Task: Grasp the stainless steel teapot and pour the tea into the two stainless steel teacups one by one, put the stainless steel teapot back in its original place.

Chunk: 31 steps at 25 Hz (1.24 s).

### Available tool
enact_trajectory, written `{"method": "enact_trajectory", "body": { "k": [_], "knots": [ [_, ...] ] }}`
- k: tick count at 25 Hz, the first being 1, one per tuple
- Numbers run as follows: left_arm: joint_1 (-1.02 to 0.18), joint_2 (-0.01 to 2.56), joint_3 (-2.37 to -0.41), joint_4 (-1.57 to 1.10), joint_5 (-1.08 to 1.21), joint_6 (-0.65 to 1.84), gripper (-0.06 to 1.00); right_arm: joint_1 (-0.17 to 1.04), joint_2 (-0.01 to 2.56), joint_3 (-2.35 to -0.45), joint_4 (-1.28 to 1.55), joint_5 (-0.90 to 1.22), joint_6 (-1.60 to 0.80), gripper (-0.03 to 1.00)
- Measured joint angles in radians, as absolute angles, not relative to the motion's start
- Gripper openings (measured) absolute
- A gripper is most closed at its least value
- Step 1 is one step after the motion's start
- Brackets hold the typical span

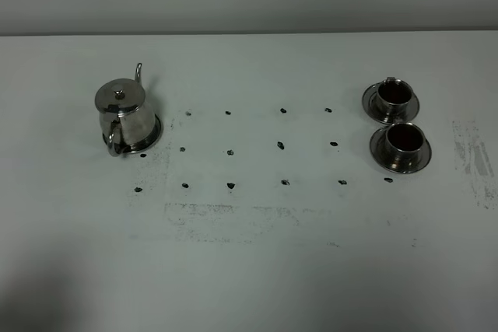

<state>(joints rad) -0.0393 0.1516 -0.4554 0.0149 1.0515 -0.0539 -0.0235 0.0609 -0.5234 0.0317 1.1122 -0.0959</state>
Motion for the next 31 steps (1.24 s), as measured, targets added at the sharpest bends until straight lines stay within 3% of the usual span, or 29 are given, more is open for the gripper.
{"method": "enact_trajectory", "body": {
  "k": [8,31],
  "knots": [
    [-0.039,0.001,-0.455,0.015,1.056,-0.054,0.73,-0.023,0.061,-0.523,0.032,1.112,-0.096,0.53],
    [-0.038,-0.003,-0.455,0.016,1.058,-0.054,0.73,-0.023,0.061,-0.523,0.032,1.112,-0.096,0.53]
  ]
}}
